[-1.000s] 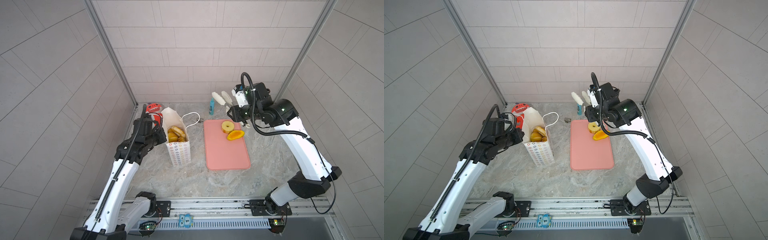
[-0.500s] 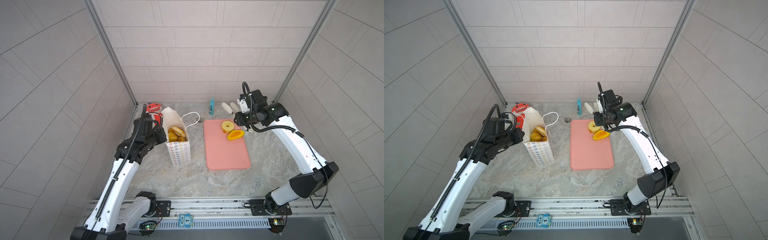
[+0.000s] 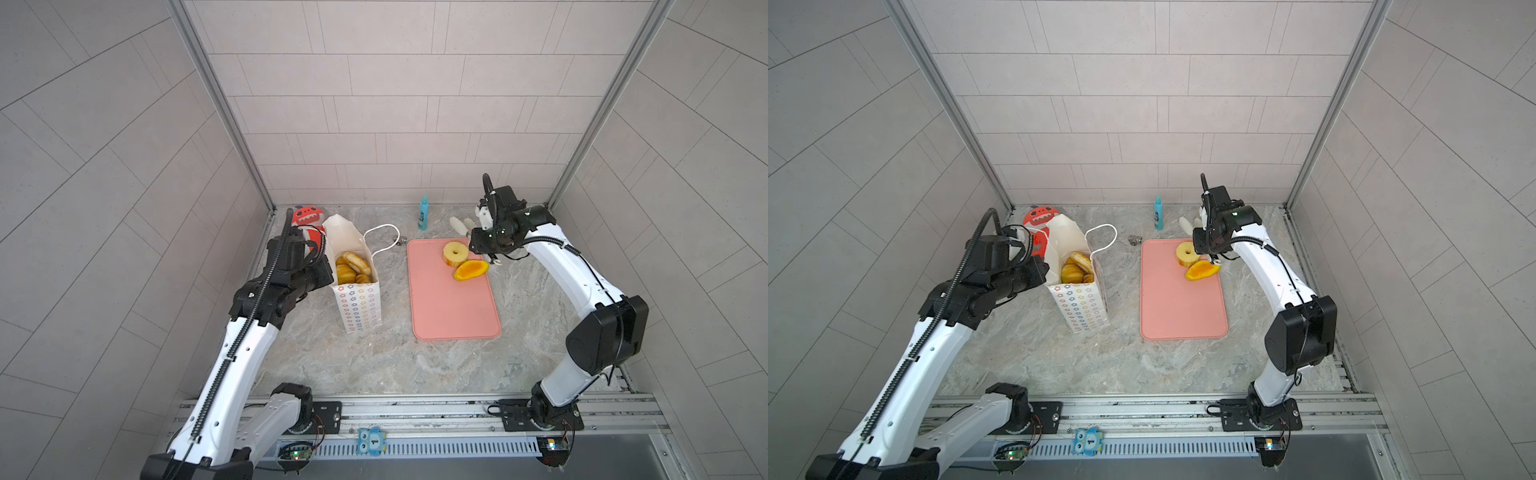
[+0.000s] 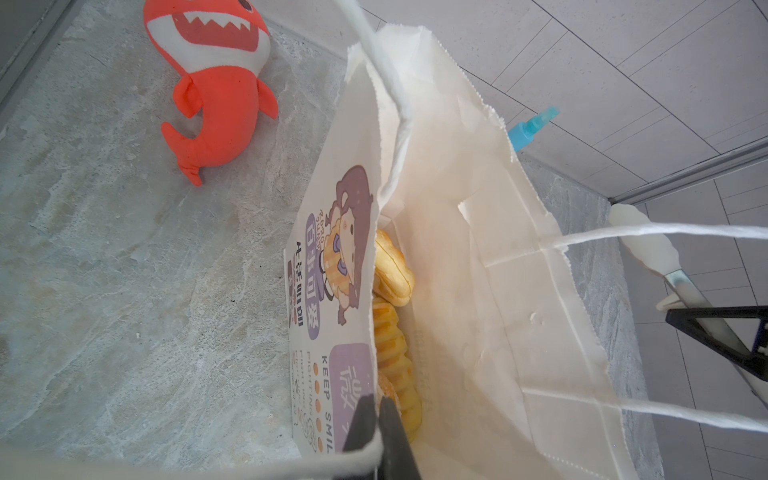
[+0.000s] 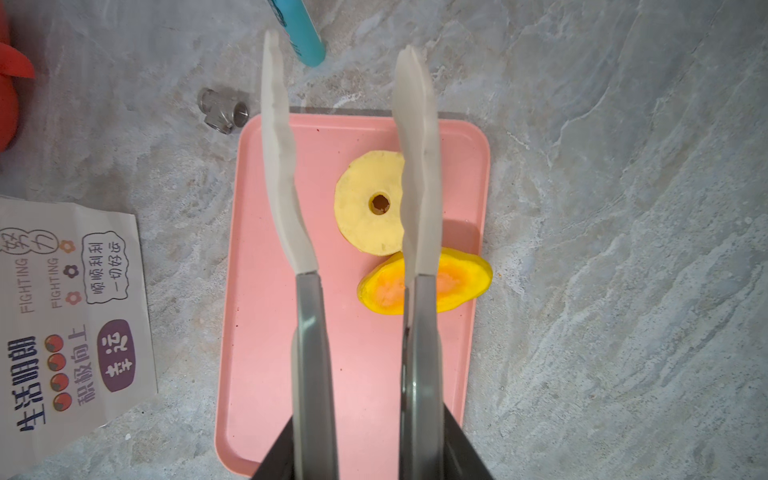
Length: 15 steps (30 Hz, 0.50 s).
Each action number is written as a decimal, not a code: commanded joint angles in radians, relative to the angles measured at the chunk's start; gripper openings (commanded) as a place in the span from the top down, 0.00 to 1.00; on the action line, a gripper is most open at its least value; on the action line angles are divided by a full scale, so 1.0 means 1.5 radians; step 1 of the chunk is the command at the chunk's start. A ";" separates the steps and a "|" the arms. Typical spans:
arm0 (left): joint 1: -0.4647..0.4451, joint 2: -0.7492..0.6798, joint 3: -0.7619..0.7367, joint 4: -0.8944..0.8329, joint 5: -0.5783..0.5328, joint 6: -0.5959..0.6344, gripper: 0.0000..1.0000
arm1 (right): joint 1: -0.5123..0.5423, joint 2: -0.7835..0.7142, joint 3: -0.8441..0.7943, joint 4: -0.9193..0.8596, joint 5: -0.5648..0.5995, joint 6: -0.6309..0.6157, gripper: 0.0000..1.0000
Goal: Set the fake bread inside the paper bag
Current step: 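Move the tongs with the right gripper back over the pink tray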
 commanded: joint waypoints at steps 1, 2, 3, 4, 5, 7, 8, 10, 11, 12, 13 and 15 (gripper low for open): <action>0.004 -0.006 -0.007 -0.010 0.002 0.004 0.94 | -0.013 0.007 -0.007 0.013 -0.003 0.004 0.59; 0.004 -0.005 -0.007 -0.010 0.002 0.004 0.94 | -0.015 0.011 -0.010 0.012 -0.004 0.005 0.58; 0.004 -0.005 -0.007 -0.009 0.003 0.004 0.94 | -0.018 0.017 -0.013 0.011 -0.008 0.006 0.59; 0.004 -0.006 -0.008 -0.008 0.004 0.003 0.94 | -0.020 0.024 -0.015 0.008 -0.014 0.007 0.58; 0.003 -0.004 -0.008 -0.008 0.003 0.004 0.94 | -0.022 0.028 -0.015 0.005 -0.016 0.007 0.59; 0.004 -0.004 -0.009 -0.007 0.004 0.004 0.94 | -0.025 0.043 -0.015 -0.005 -0.017 0.007 0.58; 0.003 -0.004 -0.009 -0.007 0.004 0.004 0.94 | -0.027 0.049 -0.014 -0.009 -0.017 0.007 0.58; 0.003 -0.005 -0.010 -0.007 0.005 0.004 0.94 | -0.027 0.061 -0.010 -0.023 -0.012 0.006 0.58; 0.004 -0.005 -0.011 -0.007 0.004 0.004 0.94 | -0.027 0.065 -0.010 -0.026 -0.010 0.006 0.58; 0.004 -0.005 -0.011 -0.007 0.004 0.004 0.94 | -0.027 0.067 -0.012 -0.029 -0.008 0.003 0.58; 0.004 -0.004 -0.011 -0.006 0.004 0.004 0.94 | -0.026 0.069 -0.015 -0.028 -0.004 0.002 0.58; 0.004 -0.003 -0.011 -0.006 0.005 0.003 0.94 | -0.026 0.070 -0.019 -0.029 0.006 -0.002 0.58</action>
